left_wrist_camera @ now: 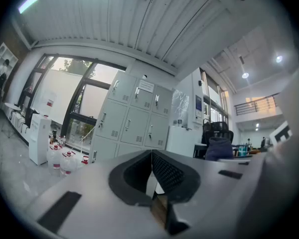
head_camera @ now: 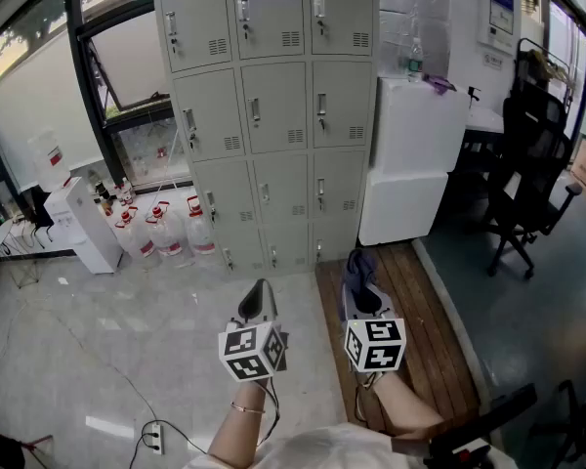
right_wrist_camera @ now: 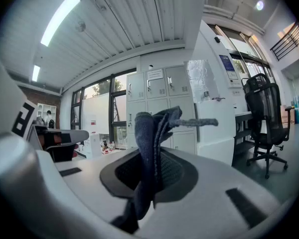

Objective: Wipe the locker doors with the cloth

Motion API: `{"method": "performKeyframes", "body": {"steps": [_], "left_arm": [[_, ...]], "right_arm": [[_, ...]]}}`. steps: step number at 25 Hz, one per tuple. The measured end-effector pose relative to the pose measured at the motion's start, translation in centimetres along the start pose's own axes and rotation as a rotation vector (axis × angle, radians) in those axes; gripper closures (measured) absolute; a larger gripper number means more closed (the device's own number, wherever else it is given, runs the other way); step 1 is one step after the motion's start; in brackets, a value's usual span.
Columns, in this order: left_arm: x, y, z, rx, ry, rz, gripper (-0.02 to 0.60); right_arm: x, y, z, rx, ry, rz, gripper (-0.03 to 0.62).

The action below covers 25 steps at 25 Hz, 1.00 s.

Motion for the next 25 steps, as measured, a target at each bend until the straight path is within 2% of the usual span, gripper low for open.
{"method": "performKeyframes", "body": {"steps": [9, 15, 25], "left_arm": [[-0.6, -1.5, 0.2, 0.023, -0.008, -0.018, 0.572], [-0.4, -1.9, 2.4, 0.021, 0.014, -0.015, 0.572], [0.6, -2.0, 5.8, 0.027, 0.008, 0.02, 0.572]], "right_arm": [[-0.6, -1.4, 0.2, 0.005, 0.026, 0.001, 0.554], [-0.4, -2.5, 1.6, 0.008, 0.026, 0.009, 0.553], [1.3, -4.0, 3.1, 0.035, -0.042, 0.039, 0.553]]}}
Point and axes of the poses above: the fingertips, and each gripper's own axes: y backward along the fingers, z to its left, x out of its underside, the point moved 3 cm from there along y, backward along the fingers, and after that the axes turned 5 degrees about z, right-handed, at the moved point
